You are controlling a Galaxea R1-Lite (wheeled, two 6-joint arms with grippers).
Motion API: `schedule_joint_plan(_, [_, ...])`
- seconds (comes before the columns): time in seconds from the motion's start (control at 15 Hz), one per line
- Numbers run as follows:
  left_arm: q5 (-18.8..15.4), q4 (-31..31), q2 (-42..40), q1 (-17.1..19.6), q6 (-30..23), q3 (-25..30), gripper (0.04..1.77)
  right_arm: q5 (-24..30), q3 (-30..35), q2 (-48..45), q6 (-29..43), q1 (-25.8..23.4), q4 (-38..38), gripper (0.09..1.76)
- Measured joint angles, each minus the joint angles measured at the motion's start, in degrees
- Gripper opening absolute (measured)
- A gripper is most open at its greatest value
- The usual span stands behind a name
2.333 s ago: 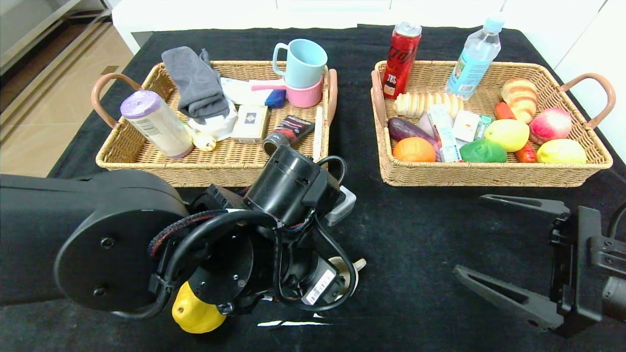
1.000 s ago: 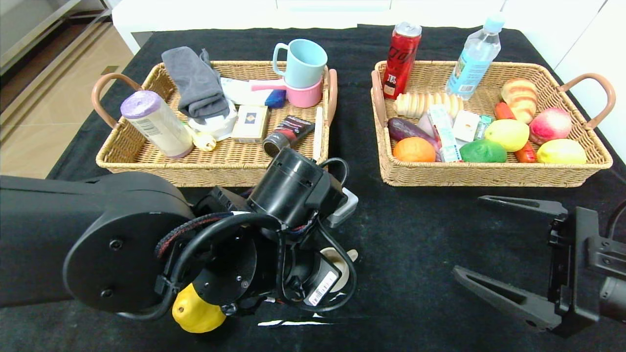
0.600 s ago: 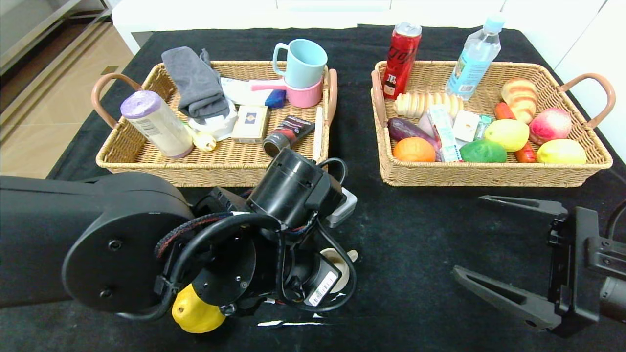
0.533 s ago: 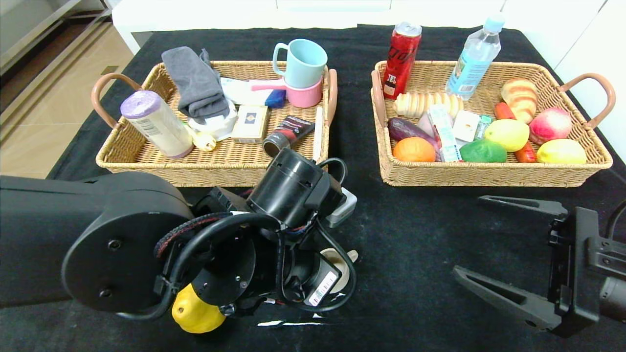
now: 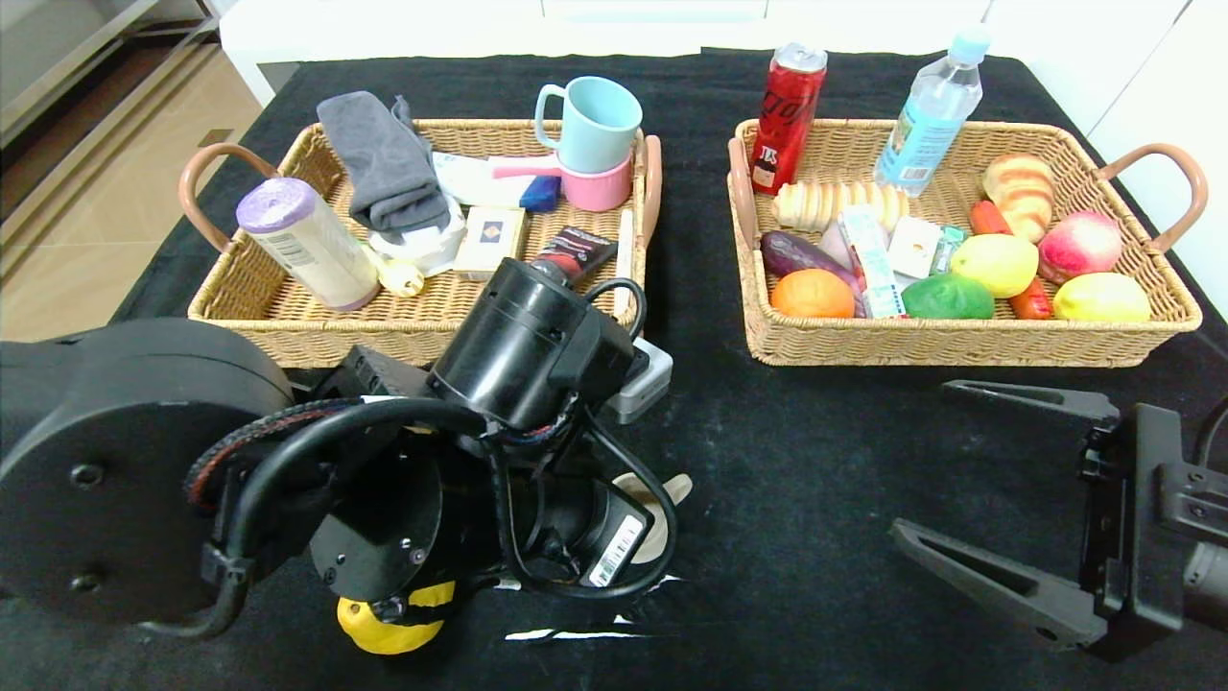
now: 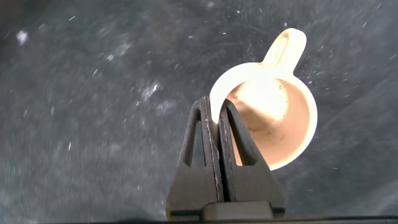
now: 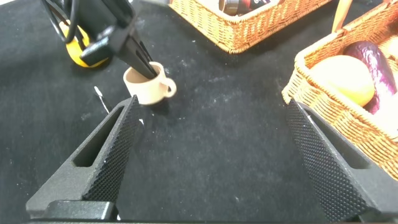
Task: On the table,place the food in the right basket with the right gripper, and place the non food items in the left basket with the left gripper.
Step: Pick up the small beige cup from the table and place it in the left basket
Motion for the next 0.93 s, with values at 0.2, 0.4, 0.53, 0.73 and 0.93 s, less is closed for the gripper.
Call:
schedule_joint_plan(0.2, [-0.9, -0.4, -2.5, 1.3, -1.1, -0.7, 0.13, 0.0, 0.0, -0.1, 0.0, 0.0, 0.0, 1.71])
schedule_joint_plan(0.4, [-0.7, -4.1, -4.5, 3.7, -2.3, -1.6, 0.13, 0.0, 0.0, -0.1, 0.0, 0.0, 0.0, 1.71])
schedule_joint_plan(0.53, [-0.3, -6.7, -5.5, 5.3, -2.9, -1.7, 0.13, 0.0, 0.0, 0.1, 0.0, 0.0, 0.1, 1.71])
schedule_joint_plan(0.73, [-0.3, -7.3, -6.5, 7.4, -3.0, -2.5, 0.13, 0.0, 0.0, 0.4, 0.0, 0.0, 0.1, 1.71])
schedule_joint_plan(0.93, [-0.4, -7.6, -6.7, 10.9, -3.1, -4.1, 0.13, 0.0, 0.0, 0.7, -0.1, 0.0, 0.1, 1.71])
